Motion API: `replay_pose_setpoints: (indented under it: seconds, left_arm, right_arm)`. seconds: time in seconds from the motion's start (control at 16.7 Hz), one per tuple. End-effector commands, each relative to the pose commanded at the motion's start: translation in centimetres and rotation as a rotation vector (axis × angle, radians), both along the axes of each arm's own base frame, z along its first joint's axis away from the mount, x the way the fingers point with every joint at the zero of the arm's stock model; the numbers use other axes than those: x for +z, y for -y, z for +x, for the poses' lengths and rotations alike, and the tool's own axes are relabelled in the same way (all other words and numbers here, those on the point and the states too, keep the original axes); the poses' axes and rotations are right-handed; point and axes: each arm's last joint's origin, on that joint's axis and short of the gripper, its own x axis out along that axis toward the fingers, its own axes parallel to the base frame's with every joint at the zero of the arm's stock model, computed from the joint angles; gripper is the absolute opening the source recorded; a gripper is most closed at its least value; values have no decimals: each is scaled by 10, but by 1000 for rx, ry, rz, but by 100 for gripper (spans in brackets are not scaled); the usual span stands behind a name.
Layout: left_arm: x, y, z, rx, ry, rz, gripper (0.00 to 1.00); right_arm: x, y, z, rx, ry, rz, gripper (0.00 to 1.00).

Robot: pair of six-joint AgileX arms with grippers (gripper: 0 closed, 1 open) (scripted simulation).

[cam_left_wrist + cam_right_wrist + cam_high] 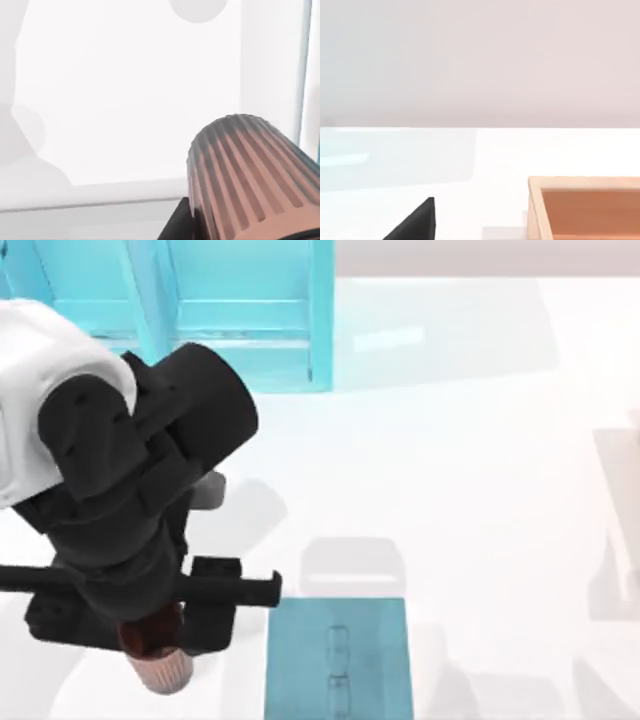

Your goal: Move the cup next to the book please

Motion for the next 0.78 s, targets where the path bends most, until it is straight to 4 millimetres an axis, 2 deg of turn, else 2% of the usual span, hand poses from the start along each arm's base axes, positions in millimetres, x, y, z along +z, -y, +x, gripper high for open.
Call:
replay_pose_setpoints:
  seconds: [0.24,0.6,0.78]
  left_arm:
    - [3,5,-3,77,17,-15,0]
    - [1,4,-2,79,11,-9,0]
    - [-17,5,-1,79,7,-6,0]
  right_arm:
    - [0,0,0,0,0,0,100]
    - [0,0,0,0,0,0,100]
    - [0,0,0,0,0,0,100]
